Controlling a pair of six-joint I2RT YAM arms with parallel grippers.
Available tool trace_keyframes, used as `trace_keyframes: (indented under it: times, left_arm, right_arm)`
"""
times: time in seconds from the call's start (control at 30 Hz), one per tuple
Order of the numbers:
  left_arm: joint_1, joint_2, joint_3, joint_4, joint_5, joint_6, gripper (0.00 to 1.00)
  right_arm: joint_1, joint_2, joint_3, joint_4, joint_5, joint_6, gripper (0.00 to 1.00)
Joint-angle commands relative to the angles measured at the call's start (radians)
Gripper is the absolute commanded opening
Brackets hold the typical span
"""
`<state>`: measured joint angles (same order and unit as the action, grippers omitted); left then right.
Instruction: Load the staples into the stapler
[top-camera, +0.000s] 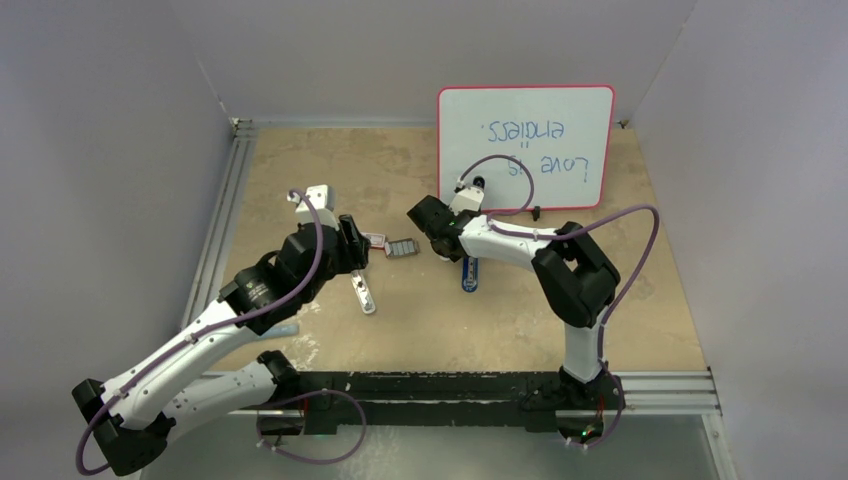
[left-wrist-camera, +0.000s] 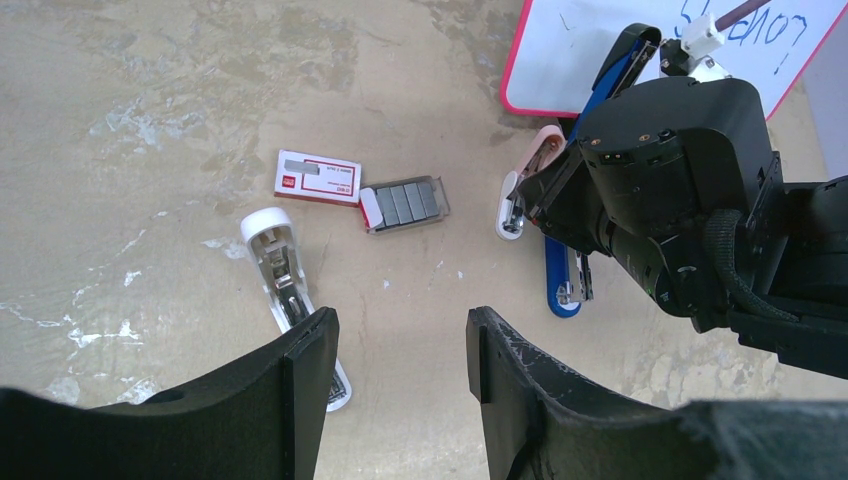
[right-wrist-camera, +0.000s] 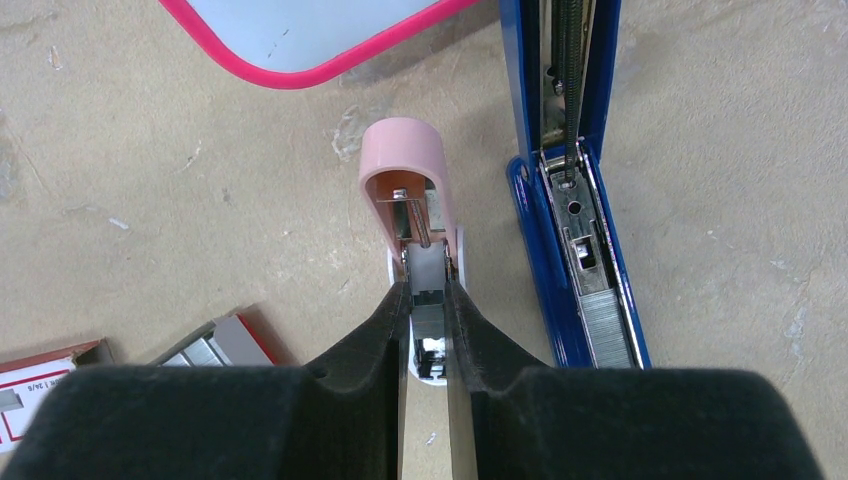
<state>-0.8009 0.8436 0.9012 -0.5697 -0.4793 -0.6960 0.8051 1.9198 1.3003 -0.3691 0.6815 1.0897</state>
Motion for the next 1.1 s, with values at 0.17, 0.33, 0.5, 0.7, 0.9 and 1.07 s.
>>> trace_keyframes:
  times: [0.17, 0.33, 0.5, 0.7, 0.9, 1.07]
  left_arm:
    - [-0.001, -0.004, -0.003, 0.030, -0.012, -0.004, 0.50]
    - [-0.001, -0.001, -0.004, 0.031, -0.012, -0.005, 0.50]
    - [-0.001, -0.004, -0.004, 0.030, -0.012, -0.005, 0.50]
    - [-0.001, -0.004, -0.004, 0.031, -0.012, -0.005, 0.50]
    - [-0.001, -0.002, -0.004, 0.031, -0.012, -0.005, 0.50]
    - [-0.002, -0.001, -0.002, 0.032, -0.012, -0.003, 0.50]
  right_arm:
    - [0.005, 0.005, -0.007, -0.005, 0.011, 0.020, 0.18]
    - [0.005, 0.012, -0.008, -0.025, 0.016, 0.039, 0.18]
    - [0.006, 0.002, -0.013, -0.031, 0.020, 0.044, 0.18]
    - [0.008, -0.015, -0.013, -0.032, 0.012, 0.035, 0.26]
    - [0.008, -0.047, 0.002, -0.040, 0.000, 0.019, 0.31]
    - [0.008, -0.064, 0.014, -0.027, 0.000, -0.026, 0.34]
